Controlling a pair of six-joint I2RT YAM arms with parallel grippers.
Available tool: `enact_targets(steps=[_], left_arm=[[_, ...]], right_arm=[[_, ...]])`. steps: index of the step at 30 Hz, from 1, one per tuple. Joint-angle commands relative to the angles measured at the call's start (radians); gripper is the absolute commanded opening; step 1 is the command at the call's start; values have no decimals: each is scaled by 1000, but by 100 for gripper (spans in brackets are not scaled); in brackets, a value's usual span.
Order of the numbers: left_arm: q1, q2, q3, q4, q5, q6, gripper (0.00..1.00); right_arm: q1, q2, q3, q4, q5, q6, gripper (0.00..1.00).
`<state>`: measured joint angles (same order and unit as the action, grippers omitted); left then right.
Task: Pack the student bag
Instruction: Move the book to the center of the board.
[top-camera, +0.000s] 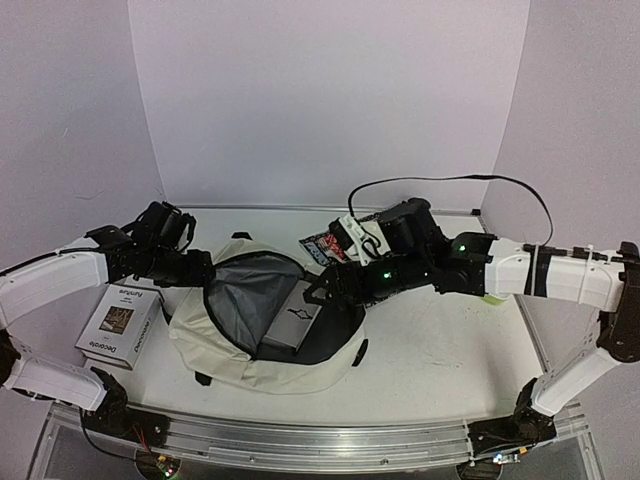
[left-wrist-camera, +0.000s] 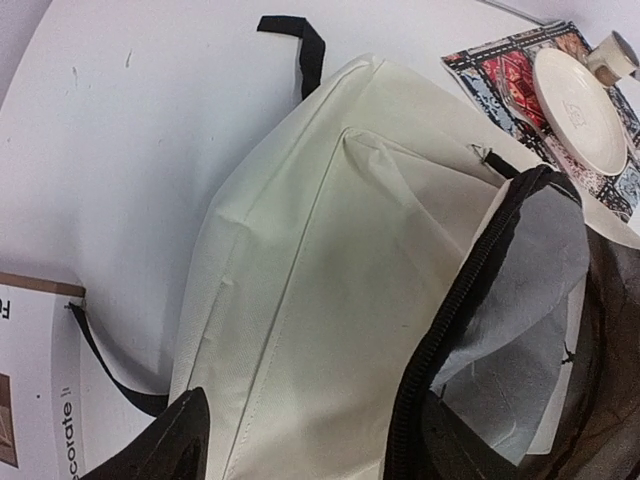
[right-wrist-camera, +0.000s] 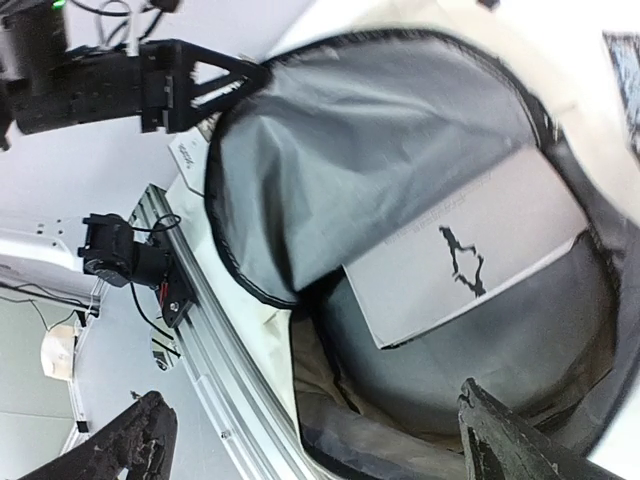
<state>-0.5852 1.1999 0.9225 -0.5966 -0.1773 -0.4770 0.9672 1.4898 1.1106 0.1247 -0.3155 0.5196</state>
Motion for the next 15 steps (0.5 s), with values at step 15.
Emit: enact_targets(steps=[15], left_arm=[[313, 81, 170, -189, -95, -15, 90]], right_arm=[[-27, -1, 8, -86, 121, -128, 98]])
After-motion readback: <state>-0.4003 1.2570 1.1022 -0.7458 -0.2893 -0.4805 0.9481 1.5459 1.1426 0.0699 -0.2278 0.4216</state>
